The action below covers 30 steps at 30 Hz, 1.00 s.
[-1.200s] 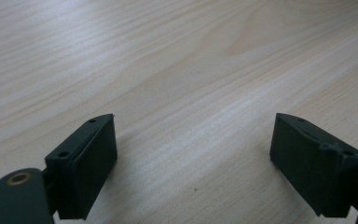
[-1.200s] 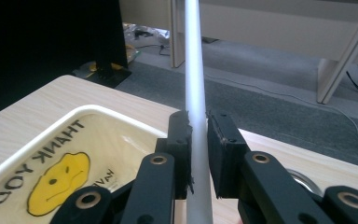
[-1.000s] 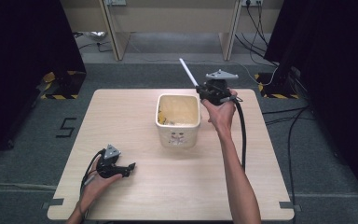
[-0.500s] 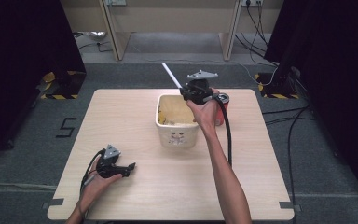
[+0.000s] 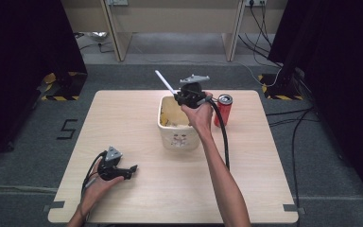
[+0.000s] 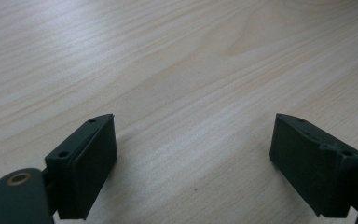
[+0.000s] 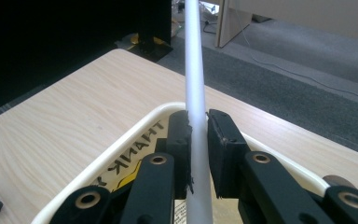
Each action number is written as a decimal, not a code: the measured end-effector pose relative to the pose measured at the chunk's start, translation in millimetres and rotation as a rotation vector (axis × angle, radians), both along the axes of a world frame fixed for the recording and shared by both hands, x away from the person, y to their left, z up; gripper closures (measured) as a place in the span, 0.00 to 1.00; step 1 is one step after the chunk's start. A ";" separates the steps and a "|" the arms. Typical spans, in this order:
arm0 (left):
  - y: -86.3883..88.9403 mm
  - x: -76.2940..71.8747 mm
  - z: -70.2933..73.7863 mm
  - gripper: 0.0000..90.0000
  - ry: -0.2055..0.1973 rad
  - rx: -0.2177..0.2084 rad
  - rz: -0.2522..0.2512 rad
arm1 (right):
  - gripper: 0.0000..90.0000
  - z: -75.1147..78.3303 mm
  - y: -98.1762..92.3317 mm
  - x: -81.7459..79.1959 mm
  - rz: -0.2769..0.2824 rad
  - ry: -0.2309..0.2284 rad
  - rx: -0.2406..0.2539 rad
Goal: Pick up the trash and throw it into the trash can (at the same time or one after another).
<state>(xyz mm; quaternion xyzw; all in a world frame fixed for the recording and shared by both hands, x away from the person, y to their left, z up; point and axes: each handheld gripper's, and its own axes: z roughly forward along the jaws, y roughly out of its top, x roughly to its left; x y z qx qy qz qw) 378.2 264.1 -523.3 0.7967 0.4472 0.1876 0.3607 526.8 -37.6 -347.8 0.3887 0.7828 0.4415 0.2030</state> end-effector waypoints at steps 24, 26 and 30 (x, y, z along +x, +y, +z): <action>-0.1 0.1 -0.1 0.15 -0.003 -0.001 0.001 | 0.88 -25.9 9.4 3.5 0.041 0.108 -0.099; -0.1 0.1 -0.1 0.15 -0.002 -0.001 0.002 | 0.88 -26.4 9.9 3.6 0.045 0.112 -0.102; -0.1 0.1 -0.1 0.15 -0.002 -0.001 0.002 | 0.87 -27.6 9.7 3.5 0.046 0.131 -0.106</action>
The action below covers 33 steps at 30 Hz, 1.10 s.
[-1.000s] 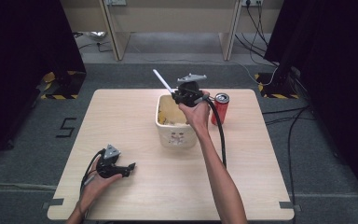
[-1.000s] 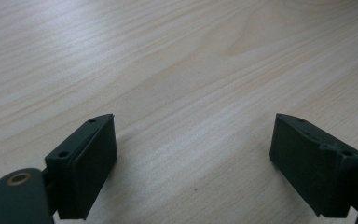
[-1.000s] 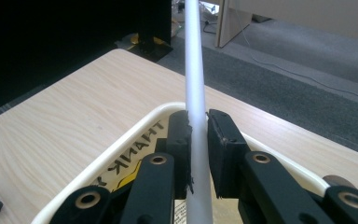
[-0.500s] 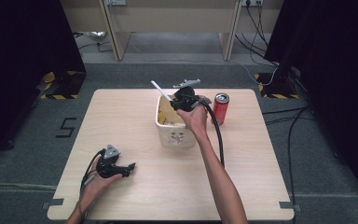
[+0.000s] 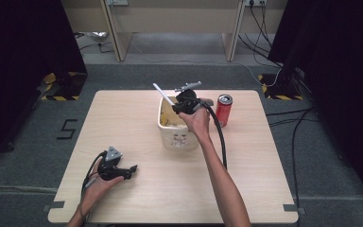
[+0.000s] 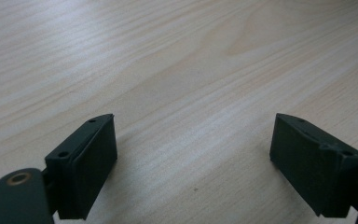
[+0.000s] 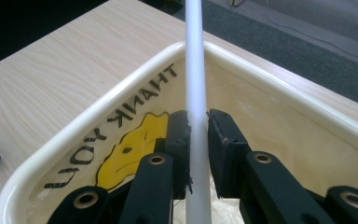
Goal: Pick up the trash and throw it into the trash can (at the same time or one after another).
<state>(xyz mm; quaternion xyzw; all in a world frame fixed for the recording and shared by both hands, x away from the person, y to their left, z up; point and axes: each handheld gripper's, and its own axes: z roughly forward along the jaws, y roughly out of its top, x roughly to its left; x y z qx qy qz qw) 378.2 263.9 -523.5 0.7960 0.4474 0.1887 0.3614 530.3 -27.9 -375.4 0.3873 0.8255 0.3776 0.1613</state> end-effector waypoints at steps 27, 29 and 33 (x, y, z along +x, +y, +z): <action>-0.1 0.0 -0.1 0.15 -0.001 0.000 0.000 | 0.39 27.3 -35.4 -10.7 -0.086 -0.077 0.065; -0.1 0.0 0.0 0.15 0.000 0.001 0.000 | 0.38 29.4 -42.6 -12.0 -0.098 -0.088 0.073; -0.1 0.0 0.0 0.15 0.000 0.000 0.000 | 0.36 32.0 -52.5 -13.1 -0.123 -0.100 0.084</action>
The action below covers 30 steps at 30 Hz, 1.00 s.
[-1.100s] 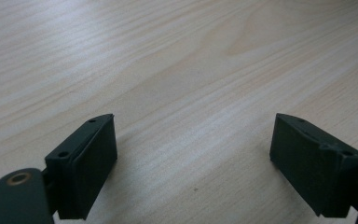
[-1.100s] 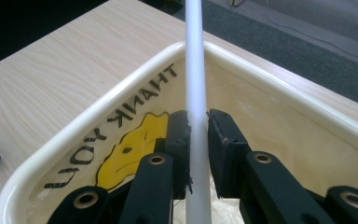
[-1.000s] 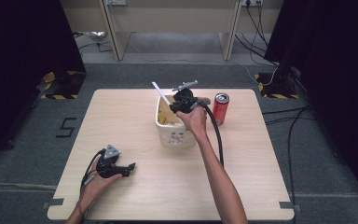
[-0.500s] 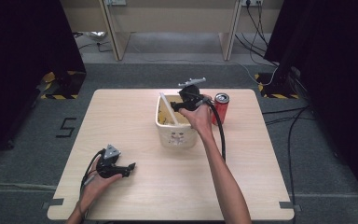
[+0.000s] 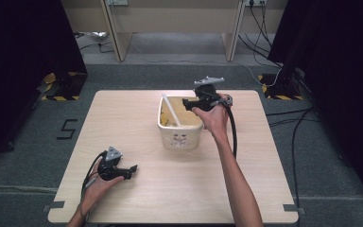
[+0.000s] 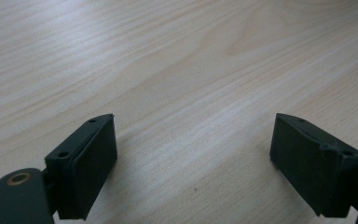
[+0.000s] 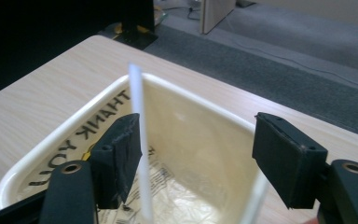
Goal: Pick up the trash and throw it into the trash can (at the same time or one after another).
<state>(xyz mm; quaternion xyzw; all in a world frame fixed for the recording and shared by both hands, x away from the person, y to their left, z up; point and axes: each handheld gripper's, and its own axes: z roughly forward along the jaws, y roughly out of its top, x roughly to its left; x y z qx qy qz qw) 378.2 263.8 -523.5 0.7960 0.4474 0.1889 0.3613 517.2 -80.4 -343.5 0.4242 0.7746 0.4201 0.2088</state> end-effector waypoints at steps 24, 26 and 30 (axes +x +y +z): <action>-0.1 0.0 0.0 0.15 0.000 0.002 -0.001 | 0.27 12.6 -71.3 -19.1 -0.128 -0.058 0.008; -0.1 0.0 0.0 0.15 -0.001 0.002 0.000 | 0.27 9.7 -78.3 -19.8 -0.140 -0.054 0.002; -0.1 0.0 0.0 0.15 0.000 0.002 0.000 | 0.27 4.4 -91.6 -22.3 -0.158 -0.050 0.012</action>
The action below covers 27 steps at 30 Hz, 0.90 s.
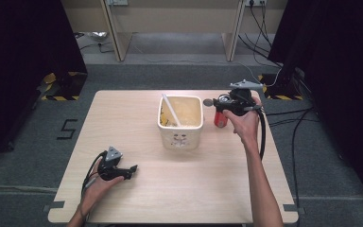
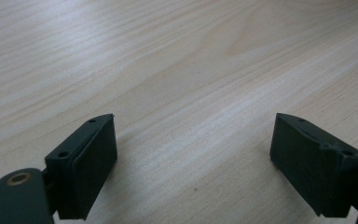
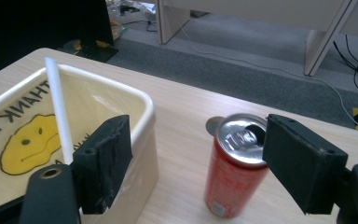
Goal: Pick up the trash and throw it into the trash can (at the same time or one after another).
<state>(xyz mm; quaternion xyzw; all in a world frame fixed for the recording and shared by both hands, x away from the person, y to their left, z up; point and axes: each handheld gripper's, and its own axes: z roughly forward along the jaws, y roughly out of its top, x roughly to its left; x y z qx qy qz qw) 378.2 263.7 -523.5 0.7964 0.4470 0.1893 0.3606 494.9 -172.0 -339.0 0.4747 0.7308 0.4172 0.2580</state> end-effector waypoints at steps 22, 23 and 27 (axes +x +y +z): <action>-0.1 0.0 -0.1 0.15 -0.001 0.000 0.001 | 0.24 -36.1 -39.2 -7.0 -0.057 0.026 0.009; -0.1 0.0 -0.1 0.15 -0.001 0.000 0.001 | 0.24 -36.1 -39.2 -7.0 -0.057 0.026 0.009; 0.0 0.0 0.0 0.15 0.000 0.000 0.000 | 0.23 -43.3 -40.8 -6.8 -0.059 0.030 0.001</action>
